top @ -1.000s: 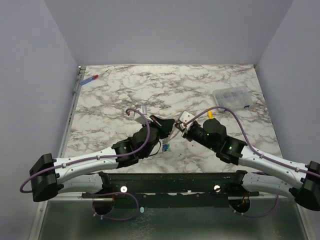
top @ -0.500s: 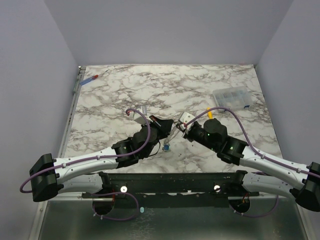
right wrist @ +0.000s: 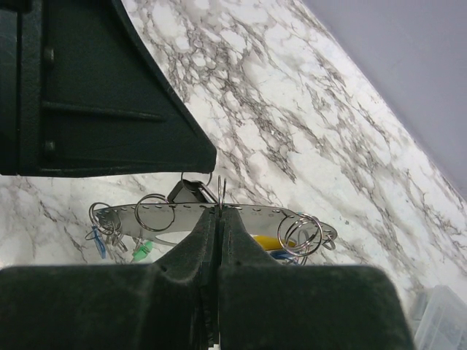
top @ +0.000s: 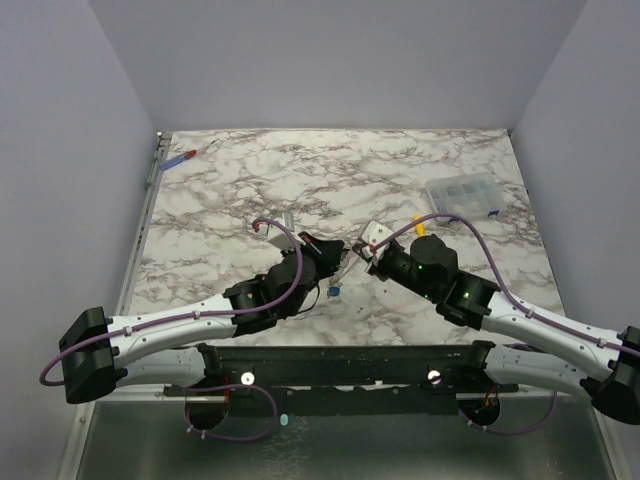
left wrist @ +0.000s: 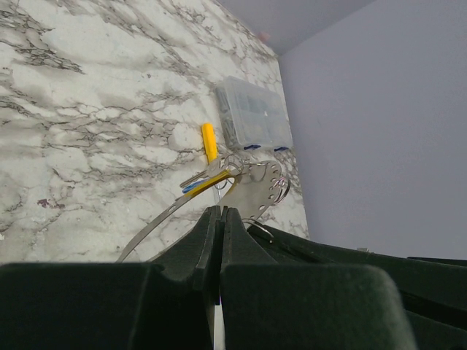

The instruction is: Put the keys on the keyring

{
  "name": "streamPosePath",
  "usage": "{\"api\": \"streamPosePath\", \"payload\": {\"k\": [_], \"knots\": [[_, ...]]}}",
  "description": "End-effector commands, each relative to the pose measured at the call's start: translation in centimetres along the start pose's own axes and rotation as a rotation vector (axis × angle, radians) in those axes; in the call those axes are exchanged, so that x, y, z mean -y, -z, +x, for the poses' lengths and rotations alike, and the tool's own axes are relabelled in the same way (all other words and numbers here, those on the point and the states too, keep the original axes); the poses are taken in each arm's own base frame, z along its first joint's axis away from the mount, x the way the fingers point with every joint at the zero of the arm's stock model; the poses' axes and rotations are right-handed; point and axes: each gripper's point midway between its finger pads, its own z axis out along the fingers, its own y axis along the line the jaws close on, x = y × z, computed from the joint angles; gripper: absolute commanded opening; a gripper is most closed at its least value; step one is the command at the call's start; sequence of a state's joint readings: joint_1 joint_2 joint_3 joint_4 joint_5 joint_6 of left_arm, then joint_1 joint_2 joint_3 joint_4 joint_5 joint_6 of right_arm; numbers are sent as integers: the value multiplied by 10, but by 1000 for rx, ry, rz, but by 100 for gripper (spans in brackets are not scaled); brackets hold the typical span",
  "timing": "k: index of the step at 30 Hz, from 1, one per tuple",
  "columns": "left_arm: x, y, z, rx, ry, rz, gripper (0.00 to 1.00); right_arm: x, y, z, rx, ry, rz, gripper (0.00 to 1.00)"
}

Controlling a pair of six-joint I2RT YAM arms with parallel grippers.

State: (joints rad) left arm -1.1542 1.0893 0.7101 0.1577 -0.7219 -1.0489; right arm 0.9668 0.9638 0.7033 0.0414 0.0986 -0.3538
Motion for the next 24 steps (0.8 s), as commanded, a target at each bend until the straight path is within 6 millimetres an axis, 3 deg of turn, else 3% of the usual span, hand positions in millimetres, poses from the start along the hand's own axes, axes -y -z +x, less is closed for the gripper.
{"api": "streamPosePath", "payload": {"k": [1, 12, 19, 24], "knots": [[-5, 2, -1, 9, -31, -17, 0, 6, 0, -20, 47, 43, -2, 1], [-5, 5, -13, 37, -38, -35, 0, -7, 13, -2, 32, 232, -90, 1], [1, 3, -12, 33, -22, -28, 0, -31, 12, -6, 64, 216, -220, 1], [5, 2, -9, 20, -12, -18, 0, -36, 3, -8, 59, 179, -238, 1]]}}
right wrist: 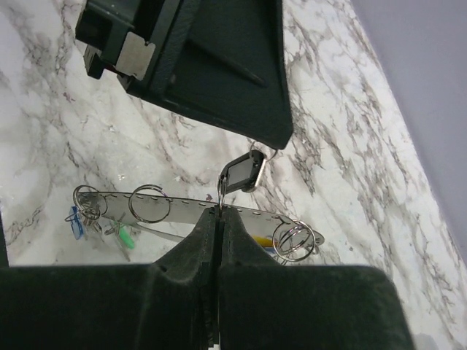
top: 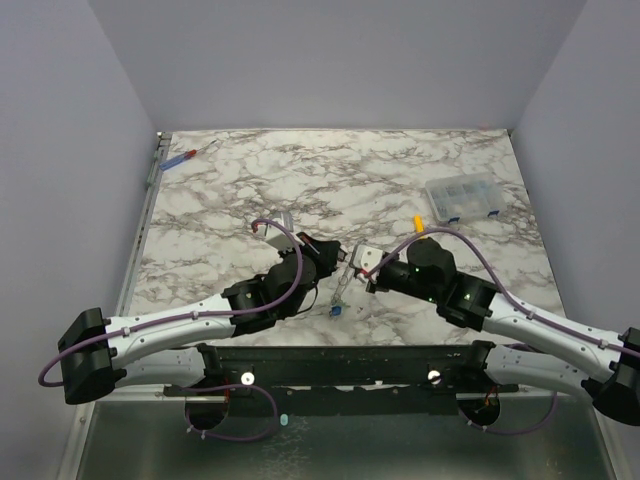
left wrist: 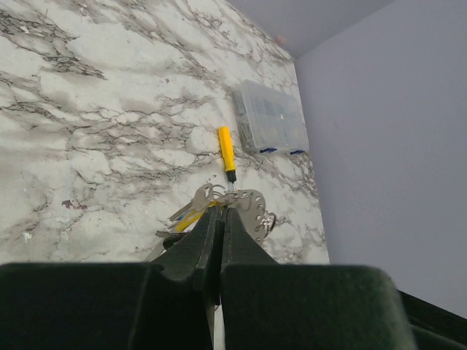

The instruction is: Put the keys on the keyring

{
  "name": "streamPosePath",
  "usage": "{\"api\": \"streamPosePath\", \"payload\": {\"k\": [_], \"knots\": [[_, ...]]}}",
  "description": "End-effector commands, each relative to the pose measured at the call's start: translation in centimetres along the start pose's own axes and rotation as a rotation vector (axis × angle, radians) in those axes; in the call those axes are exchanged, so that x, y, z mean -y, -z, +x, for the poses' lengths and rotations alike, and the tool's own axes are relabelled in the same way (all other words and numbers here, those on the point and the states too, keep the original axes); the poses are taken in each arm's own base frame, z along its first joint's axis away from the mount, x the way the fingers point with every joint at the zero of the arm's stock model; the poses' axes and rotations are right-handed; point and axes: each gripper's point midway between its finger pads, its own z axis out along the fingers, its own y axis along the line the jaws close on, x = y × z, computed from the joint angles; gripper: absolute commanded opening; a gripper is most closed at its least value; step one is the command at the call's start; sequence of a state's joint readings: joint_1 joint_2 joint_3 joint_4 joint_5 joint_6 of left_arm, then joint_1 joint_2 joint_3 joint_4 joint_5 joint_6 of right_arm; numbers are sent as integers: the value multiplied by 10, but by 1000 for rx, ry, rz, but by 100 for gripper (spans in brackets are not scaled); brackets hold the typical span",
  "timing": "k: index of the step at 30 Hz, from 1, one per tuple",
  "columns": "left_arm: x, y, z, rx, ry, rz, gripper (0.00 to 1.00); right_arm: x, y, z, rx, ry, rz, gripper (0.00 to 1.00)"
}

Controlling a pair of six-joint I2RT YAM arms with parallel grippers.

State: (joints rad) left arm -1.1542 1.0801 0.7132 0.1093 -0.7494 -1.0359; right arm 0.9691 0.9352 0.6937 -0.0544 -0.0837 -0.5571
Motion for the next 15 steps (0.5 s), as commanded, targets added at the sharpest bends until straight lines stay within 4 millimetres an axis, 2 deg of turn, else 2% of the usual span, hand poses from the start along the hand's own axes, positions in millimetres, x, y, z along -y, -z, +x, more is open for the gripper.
{"api": "streamPosePath", "payload": {"k": [1, 15], "knots": [[15, 0, -7, 7, 26, 20, 0, -1, -7, -17, 54, -27, -22, 1], [16, 1, 1, -23, 35, 33, 0, 18, -20, -11, 1, -68, 81, 1]]}}
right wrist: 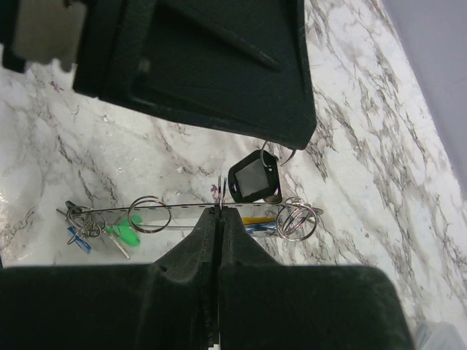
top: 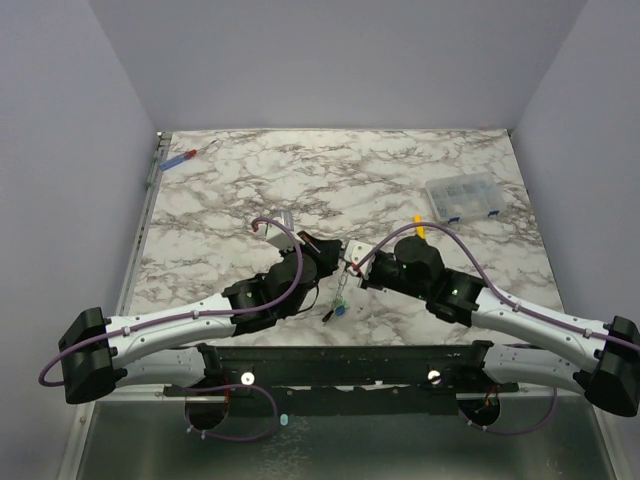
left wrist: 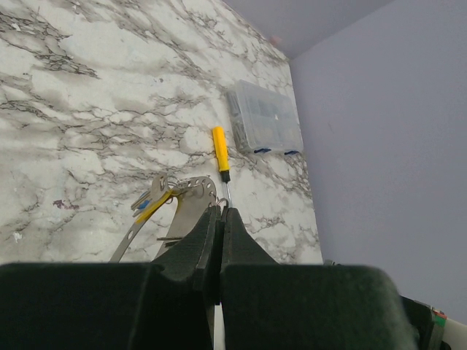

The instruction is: Put the keys on the keyring

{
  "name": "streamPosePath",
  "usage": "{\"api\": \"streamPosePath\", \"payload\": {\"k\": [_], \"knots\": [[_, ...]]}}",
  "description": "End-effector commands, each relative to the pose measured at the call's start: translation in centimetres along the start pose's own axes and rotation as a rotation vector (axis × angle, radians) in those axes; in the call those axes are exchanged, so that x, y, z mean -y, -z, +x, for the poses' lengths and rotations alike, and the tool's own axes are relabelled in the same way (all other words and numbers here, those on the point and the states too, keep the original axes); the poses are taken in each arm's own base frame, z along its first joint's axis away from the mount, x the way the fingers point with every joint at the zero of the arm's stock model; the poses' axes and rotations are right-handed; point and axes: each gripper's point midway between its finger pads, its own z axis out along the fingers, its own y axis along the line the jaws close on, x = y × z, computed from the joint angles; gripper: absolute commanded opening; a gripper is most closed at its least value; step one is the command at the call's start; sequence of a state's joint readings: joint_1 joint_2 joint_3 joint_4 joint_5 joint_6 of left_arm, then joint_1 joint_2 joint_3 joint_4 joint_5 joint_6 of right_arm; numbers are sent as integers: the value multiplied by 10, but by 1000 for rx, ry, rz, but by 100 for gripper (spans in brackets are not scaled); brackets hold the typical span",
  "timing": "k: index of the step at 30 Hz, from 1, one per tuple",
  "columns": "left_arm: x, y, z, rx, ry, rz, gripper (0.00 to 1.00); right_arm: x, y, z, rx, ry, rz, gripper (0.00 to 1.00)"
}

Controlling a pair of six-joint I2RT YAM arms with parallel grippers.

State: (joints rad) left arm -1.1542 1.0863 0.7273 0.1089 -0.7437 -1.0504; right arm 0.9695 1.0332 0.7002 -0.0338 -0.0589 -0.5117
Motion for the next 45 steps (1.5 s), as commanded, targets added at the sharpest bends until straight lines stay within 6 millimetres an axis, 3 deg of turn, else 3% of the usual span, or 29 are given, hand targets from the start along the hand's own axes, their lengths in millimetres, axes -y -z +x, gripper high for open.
{"api": "streamPosePath", "payload": {"k": [1, 8, 28, 45], "knots": [[10, 1, 3, -22, 15, 24, 0, 27, 1, -31, 70, -24, 108, 1], [9, 0, 7, -33, 15, 23, 0, 36, 3, -32, 61, -31, 157, 1], [16, -4, 8, -31, 16, 32, 0, 35, 1, -29, 33, -11, 136, 1], [9, -1, 10, -38, 19, 30, 0, 46, 8, -28, 28, -59, 212, 1]]}}
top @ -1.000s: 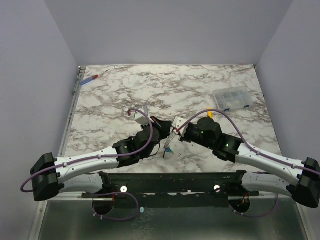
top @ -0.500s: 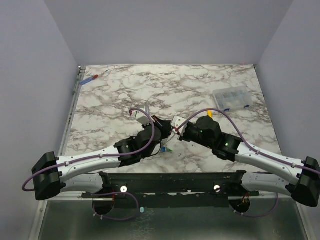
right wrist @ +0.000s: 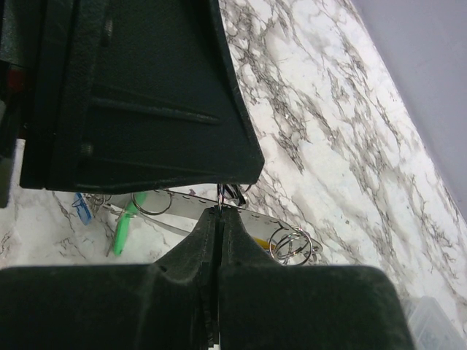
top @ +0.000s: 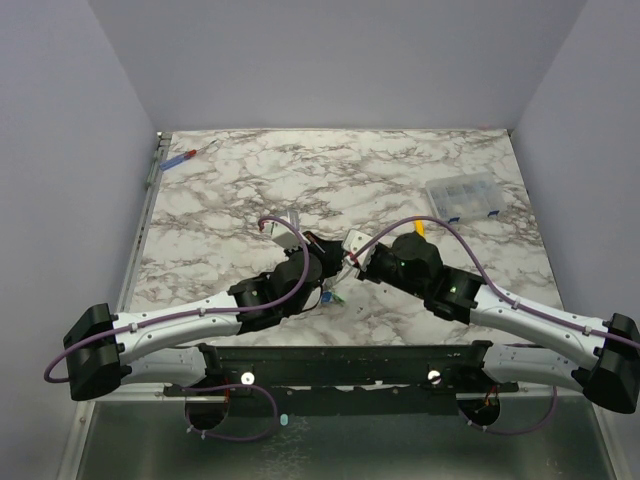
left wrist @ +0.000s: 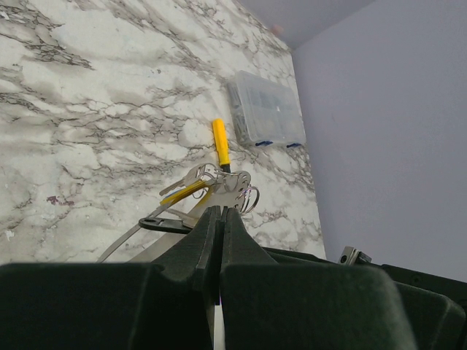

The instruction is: Put the keys on the keyring

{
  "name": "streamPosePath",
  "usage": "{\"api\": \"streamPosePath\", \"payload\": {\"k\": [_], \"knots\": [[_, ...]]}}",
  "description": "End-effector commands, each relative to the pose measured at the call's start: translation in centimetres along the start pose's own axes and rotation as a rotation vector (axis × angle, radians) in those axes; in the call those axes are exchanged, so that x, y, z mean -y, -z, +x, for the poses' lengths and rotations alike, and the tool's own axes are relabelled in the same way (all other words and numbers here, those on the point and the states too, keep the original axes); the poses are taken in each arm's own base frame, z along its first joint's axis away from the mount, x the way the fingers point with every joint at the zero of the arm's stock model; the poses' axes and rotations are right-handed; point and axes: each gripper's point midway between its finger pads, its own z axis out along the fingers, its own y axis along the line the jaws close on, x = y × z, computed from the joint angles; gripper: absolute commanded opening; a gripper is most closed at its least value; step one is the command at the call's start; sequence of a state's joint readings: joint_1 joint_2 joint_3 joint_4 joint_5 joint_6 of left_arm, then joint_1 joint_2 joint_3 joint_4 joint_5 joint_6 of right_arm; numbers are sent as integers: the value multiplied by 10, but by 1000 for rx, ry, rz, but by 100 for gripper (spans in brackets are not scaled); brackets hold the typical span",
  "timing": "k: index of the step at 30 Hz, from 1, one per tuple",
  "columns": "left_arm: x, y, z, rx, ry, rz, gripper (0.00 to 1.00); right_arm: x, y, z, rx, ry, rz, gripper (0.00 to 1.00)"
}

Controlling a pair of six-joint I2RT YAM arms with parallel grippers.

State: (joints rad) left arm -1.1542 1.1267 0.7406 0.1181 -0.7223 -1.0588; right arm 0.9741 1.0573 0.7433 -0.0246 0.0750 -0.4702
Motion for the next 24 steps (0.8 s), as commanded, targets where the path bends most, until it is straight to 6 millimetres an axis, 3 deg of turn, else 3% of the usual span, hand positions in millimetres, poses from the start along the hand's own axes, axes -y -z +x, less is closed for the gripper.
{"api": "streamPosePath", "payload": {"k": [1, 24], "knots": [[7, 5, 0, -14, 22, 31, 0, 21, 6, -25, 62, -25, 83, 1], [-1, 3, 5, -18, 9, 13, 0, 24, 15, -39, 92, -29, 72, 1]]}}
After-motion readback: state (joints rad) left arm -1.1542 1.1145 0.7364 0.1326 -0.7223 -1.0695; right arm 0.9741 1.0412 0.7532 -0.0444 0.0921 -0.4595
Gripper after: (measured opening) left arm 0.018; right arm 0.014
